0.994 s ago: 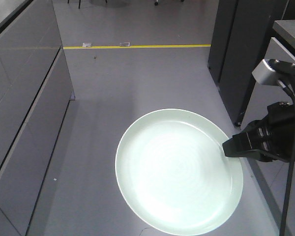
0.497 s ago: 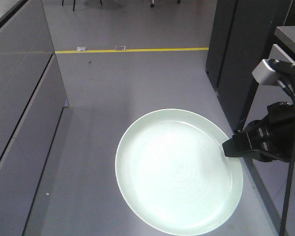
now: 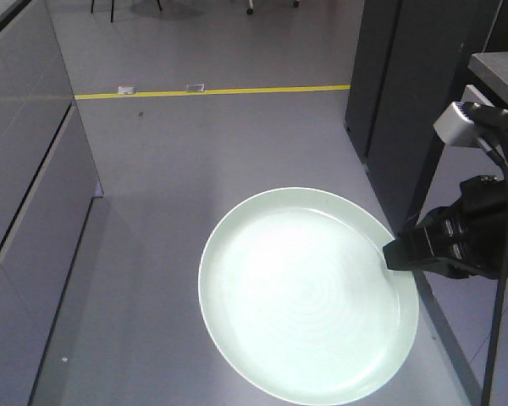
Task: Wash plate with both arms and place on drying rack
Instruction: 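Drive the base down the aisle holding the plate in the right gripper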
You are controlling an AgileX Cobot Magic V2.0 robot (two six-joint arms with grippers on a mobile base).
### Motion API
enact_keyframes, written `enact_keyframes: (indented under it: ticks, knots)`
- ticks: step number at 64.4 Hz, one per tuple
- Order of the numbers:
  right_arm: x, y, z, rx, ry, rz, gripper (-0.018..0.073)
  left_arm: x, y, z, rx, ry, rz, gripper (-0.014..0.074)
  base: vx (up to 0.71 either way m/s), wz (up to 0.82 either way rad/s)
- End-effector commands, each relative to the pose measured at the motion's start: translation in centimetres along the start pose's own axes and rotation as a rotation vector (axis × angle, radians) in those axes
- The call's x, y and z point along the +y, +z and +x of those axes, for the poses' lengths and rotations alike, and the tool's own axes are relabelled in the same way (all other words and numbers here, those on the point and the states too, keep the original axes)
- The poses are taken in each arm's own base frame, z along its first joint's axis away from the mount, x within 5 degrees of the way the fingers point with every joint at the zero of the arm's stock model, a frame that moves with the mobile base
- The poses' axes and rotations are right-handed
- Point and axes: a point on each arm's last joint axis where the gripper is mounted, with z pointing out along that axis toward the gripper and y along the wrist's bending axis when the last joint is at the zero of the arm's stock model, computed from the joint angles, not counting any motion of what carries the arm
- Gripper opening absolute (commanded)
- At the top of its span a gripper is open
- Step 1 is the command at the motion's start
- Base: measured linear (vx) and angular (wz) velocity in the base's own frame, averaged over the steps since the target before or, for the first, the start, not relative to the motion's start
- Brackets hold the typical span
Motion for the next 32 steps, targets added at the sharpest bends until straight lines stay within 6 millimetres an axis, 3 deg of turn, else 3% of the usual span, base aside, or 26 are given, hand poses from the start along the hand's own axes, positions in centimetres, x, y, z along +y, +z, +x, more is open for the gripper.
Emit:
enact_keyframes:
  ticks: [1, 32]
  knots:
    - [0.81, -1.05, -0.71, -0.08, -0.012, -0.023, -0.0004, -0.06, -0.31, -1.84, -0.121, -0.013, 0.006, -0.0006, 0.14, -0.09]
    - [0.81, -1.05, -0.71, -0.08, -0.012, -0.023, -0.0004, -0.06, -0.31, -1.84, -0.121, -0.013, 0.006, -0.0006, 0.12, -0.15]
